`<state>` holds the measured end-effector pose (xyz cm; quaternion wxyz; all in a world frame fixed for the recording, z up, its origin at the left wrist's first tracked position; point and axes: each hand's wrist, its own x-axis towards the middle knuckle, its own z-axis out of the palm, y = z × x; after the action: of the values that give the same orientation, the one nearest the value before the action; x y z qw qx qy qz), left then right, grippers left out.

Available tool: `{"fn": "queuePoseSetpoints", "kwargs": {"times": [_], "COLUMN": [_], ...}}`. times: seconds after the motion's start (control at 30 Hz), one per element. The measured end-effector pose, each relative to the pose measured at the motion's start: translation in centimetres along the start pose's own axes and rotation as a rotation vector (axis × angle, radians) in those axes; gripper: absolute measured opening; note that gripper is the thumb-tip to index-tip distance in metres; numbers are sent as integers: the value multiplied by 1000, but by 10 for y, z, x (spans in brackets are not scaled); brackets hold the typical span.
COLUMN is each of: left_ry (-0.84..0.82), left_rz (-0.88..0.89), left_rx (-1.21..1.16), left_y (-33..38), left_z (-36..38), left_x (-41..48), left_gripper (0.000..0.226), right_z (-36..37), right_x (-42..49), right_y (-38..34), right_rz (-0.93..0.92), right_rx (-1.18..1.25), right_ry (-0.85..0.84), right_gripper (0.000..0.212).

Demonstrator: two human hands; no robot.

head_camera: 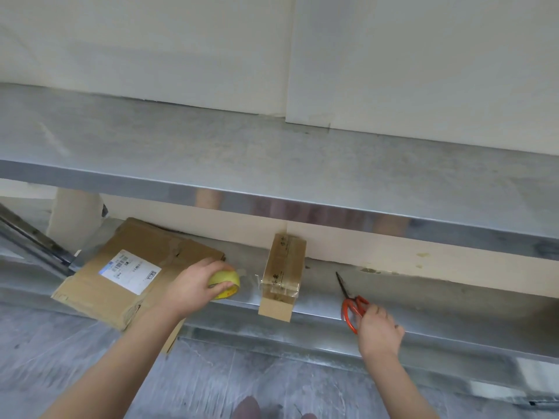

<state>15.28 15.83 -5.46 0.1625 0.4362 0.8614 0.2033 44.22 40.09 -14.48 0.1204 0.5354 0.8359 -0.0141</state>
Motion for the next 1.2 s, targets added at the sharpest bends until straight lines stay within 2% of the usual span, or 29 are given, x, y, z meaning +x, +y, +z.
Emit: {"fn": "queuePoseSetpoints", "kwargs": {"times": [0.13, 0.23, 0.3, 0.47, 0.67, 0.77, 0.9, 1.2], "left_ry": [-4, -61, -79, -137, -193, -199, -203, -218], "left_rz": [7, 24, 49, 125, 189, 216, 241, 267], "left_rx": [-10, 49, 81, 88, 68, 68, 59, 20], "left_y": [-2, -6, -9, -16, -25, -27, -29, -31], "left_z": [0, 3, 1, -1, -1, -2, -5, -4], "left_x": [2, 2, 6, 13, 18, 21, 25, 31], "left_gripper": [37, 39, 39, 36, 36, 37, 35, 30], "right_z": [-15, -17, -23, -34, -35, -37, -37, -33], "right_x": [-22, -68, -106, -169, -176, -169, -162, -148], "right_y": [-3, -9, -23, -82, -140, -155, -168, -174], "right_rz": [-14, -43, -31, 39, 122, 173, 226, 213], "right_rx": [82, 442, 689, 1019, 1366, 1386, 1421, 1412], "right_ry": [30, 110, 92, -118, -536, -620, -681, -625], "right_gripper": [21, 27, 26, 24, 36, 30, 41, 22]}}
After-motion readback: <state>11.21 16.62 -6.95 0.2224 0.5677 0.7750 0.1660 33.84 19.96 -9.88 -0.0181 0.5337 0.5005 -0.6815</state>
